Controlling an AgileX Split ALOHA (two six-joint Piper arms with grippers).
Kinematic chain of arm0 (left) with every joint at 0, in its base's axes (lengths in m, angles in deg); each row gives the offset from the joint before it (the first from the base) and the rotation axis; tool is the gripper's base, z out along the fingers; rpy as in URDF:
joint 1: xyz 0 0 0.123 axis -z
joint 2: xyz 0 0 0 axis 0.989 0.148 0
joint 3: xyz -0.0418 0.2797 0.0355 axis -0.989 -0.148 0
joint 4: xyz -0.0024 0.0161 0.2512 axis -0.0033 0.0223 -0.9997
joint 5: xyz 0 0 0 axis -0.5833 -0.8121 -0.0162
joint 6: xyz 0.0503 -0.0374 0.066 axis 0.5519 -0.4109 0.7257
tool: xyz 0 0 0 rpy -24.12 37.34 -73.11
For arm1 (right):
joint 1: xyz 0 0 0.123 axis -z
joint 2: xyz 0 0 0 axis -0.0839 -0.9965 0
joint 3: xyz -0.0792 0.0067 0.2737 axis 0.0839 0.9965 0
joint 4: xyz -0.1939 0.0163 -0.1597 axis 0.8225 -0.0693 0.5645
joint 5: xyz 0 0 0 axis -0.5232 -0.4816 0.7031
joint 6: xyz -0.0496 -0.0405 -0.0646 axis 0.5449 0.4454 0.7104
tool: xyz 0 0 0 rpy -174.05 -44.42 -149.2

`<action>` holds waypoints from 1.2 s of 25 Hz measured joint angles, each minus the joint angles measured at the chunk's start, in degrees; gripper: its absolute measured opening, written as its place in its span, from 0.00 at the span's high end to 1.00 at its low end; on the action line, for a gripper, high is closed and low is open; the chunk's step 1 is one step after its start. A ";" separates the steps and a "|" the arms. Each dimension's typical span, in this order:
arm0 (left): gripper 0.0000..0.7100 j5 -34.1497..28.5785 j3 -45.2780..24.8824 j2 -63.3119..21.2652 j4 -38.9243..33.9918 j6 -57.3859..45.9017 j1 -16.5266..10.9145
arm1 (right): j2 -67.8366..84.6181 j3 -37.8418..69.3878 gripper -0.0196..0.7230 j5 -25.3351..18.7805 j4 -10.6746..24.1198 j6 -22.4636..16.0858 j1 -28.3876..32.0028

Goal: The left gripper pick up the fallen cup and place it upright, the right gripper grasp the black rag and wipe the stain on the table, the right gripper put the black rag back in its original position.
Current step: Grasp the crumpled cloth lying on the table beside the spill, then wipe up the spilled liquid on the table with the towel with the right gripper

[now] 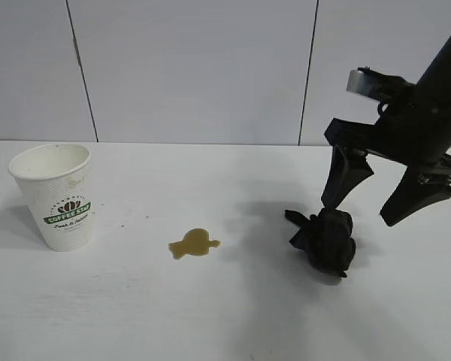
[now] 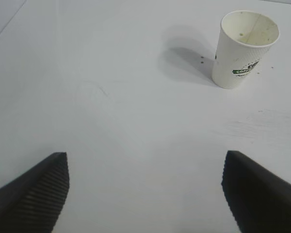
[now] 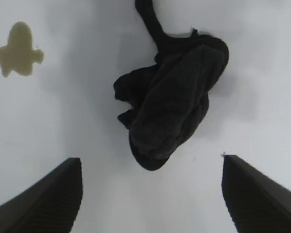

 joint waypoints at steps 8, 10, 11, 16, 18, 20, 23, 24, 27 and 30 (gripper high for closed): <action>0.13 0.00 0.00 0.00 0.00 -0.02 0.00 | -2.87 -0.04 0.24 3.31 -1.94 0.00 -1.30; 0.13 0.00 0.00 0.00 0.00 -0.02 0.00 | -3.18 -0.04 0.26 4.60 -1.97 -0.56 -2.91; 0.13 0.00 0.00 0.00 0.00 -0.02 0.00 | -3.17 -0.04 0.31 5.30 -1.97 -0.96 -3.77; 0.13 0.00 0.00 0.00 0.00 -0.02 0.00 | -3.24 -0.11 0.81 6.32 -1.31 -1.57 -5.50; 0.13 0.00 0.00 0.00 0.00 -0.07 0.00 | -3.24 -0.11 0.89 5.76 0.03 -2.57 -5.50; 0.13 0.00 0.00 0.00 0.00 -0.07 0.00 | -3.24 -0.11 0.89 4.47 1.36 -4.07 -5.50; 0.13 0.00 0.00 0.00 0.00 -0.07 0.00 | -3.24 -0.11 0.89 2.38 2.21 -5.20 -5.50; 0.13 0.00 0.00 0.00 0.00 -0.07 0.00 | -3.24 -0.11 0.89 1.70 2.21 -5.40 -5.50; 0.13 0.00 0.00 0.00 0.00 -0.07 0.00 | -3.00 -0.11 0.89 0.64 1.54 -5.27 -6.46; 0.13 0.00 0.00 0.00 0.00 -0.07 0.00 | -1.75 -0.11 0.89 0.81 -1.74 -3.77 -9.25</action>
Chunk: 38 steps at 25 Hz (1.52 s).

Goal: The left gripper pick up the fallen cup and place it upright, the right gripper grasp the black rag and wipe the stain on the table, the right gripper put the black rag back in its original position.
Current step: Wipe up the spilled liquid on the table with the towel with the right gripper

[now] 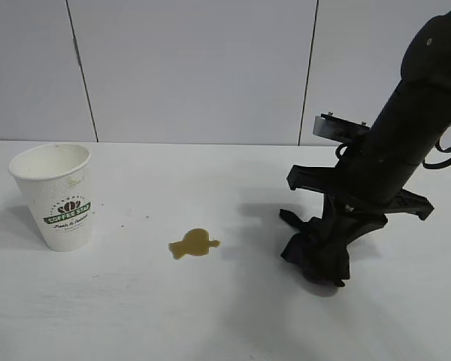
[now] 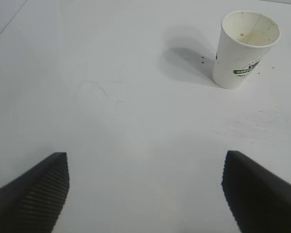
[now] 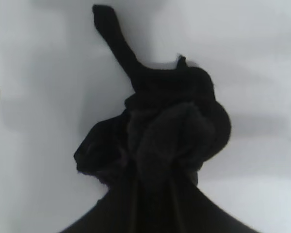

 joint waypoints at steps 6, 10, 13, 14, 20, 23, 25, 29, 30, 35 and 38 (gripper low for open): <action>0.13 0.00 0.00 0.00 0.00 0.00 0.00 | 1.16 -0.59 0.89 2.12 -7.70 2.25 -7.57; 0.13 0.00 0.00 0.00 0.00 0.00 0.00 | 1.16 -1.39 0.89 7.93 -8.84 2.26 -13.04; 0.13 0.00 0.00 0.00 0.76 0.00 0.00 | 1.16 -1.63 0.89 14.11 -9.04 2.26 -15.73; 0.13 0.00 0.00 0.00 0.99 0.00 0.00 | 1.10 -1.63 0.89 16.08 -9.13 2.26 -16.51; 0.13 0.00 0.00 0.00 1.17 0.00 0.00 | -1.19 -1.63 0.89 25.34 -10.16 2.26 -20.57; 0.13 0.00 0.00 0.00 1.20 -0.06 0.00 | -3.60 -1.69 0.89 28.14 -11.35 2.26 -21.57; 0.13 0.00 0.00 0.00 1.25 -0.06 0.00 | -5.12 -1.69 0.89 28.37 -12.59 2.26 -21.57; 0.13 0.00 0.00 0.00 1.73 -0.06 0.00 | -5.84 -2.49 0.89 28.40 -13.42 2.26 -21.57; 0.13 0.00 0.00 0.00 2.12 -0.06 0.00 | -5.84 -3.18 0.89 28.51 -13.09 2.26 -21.57; 0.13 0.00 0.00 0.00 2.69 -0.06 0.00 | -5.89 -5.01 0.89 29.46 -9.69 2.26 -21.57; 0.13 0.00 0.00 0.00 2.69 -0.06 0.00 | -6.67 -5.02 0.89 30.07 -8.71 2.26 -21.57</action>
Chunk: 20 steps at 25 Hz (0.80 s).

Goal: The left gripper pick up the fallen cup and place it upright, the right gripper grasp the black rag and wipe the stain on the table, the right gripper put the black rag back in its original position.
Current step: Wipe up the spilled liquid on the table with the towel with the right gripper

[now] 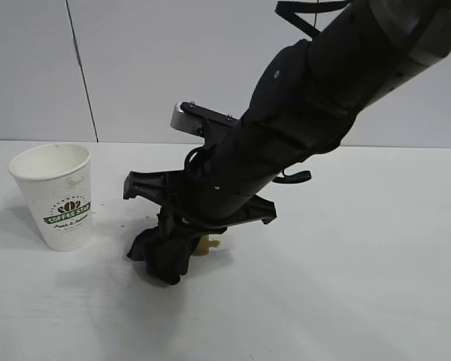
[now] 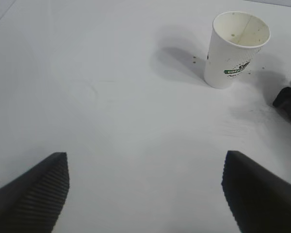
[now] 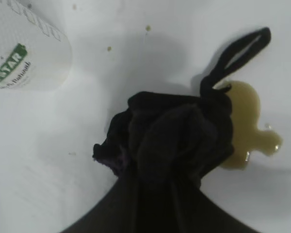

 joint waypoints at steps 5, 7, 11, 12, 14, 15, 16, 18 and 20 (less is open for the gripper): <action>0.13 0.00 0.00 0.00 0.04 0.00 0.00 | -2.65 0.00 0.89 0.53 0.22 0.00 0.00; 0.13 0.00 0.00 0.00 0.04 0.00 0.00 | -2.76 0.00 0.89 0.63 0.43 0.00 0.00; 0.13 0.00 0.00 0.00 0.04 0.00 0.00 | -2.76 -0.29 0.89 -0.94 2.55 0.00 0.30; 0.13 0.00 0.00 0.00 0.04 0.00 0.00 | -2.76 -0.35 0.89 -1.69 3.08 0.00 0.72; 0.13 0.00 0.00 0.00 0.04 0.00 0.00 | -2.76 -0.34 0.89 -3.61 3.96 0.00 2.21; 0.13 0.00 0.00 0.00 0.04 0.00 0.00 | -2.76 -0.34 0.89 -4.42 4.20 0.00 3.14; 0.13 0.00 0.00 0.00 0.04 0.00 0.00 | -2.61 -0.34 0.89 -5.12 4.30 0.00 4.13; 0.13 0.00 0.00 0.00 0.04 0.00 0.00 | -2.36 -0.40 0.89 -5.74 4.97 0.00 5.78; 0.13 0.00 0.00 0.00 0.04 0.00 0.00 | -2.26 -0.40 0.89 -5.96 5.80 0.00 7.22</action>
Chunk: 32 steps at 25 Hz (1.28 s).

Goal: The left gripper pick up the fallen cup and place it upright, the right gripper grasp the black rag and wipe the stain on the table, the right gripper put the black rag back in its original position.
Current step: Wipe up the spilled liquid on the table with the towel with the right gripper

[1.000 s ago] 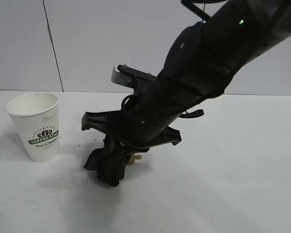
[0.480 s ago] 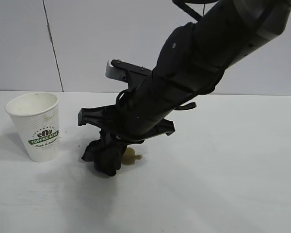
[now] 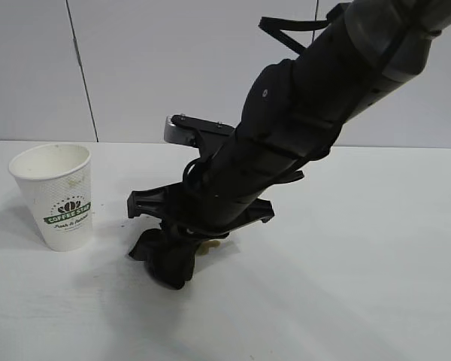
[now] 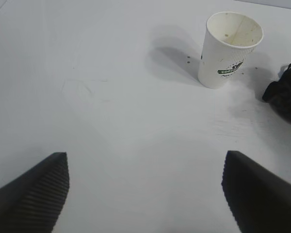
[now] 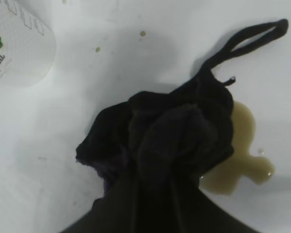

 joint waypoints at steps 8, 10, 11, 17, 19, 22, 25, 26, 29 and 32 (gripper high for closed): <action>0.13 0.00 0.00 0.00 0.00 0.00 0.00 | 0.11 -0.10 0.89 -0.52 5.93 0.00 2.72; 0.13 0.00 0.00 0.00 0.00 0.00 0.00 | 0.12 -0.10 0.89 -0.72 6.37 0.00 3.07; 0.13 0.00 0.00 0.00 0.00 0.00 0.00 | 0.17 -0.10 0.89 -0.94 6.30 -0.34 3.22; 0.13 0.00 0.00 0.00 0.00 0.00 0.00 | 0.17 -0.40 0.89 -1.39 0.64 -1.74 2.48; 0.13 0.00 0.00 0.00 0.00 0.00 0.00 | 0.06 -0.40 0.89 1.09 -1.29 -1.95 0.55; 0.13 0.00 0.00 0.00 0.00 0.00 0.00 | -0.12 -0.29 0.89 6.03 -2.92 -1.95 -3.55; 0.13 0.00 0.00 0.00 0.00 0.00 0.00 | -0.31 -0.29 0.89 11.10 -3.37 -1.95 -7.03; 0.13 0.00 0.00 0.00 0.00 0.00 0.00 | -0.50 -0.29 0.89 12.95 -3.41 -1.95 -8.15; 0.13 0.00 0.00 0.00 0.06 0.00 0.00 | -2.01 -0.29 0.89 16.64 -3.31 -1.95 -10.28; 0.13 0.00 0.00 0.00 0.06 0.00 0.00 | -3.86 -0.29 0.89 18.39 -3.00 -1.95 -10.74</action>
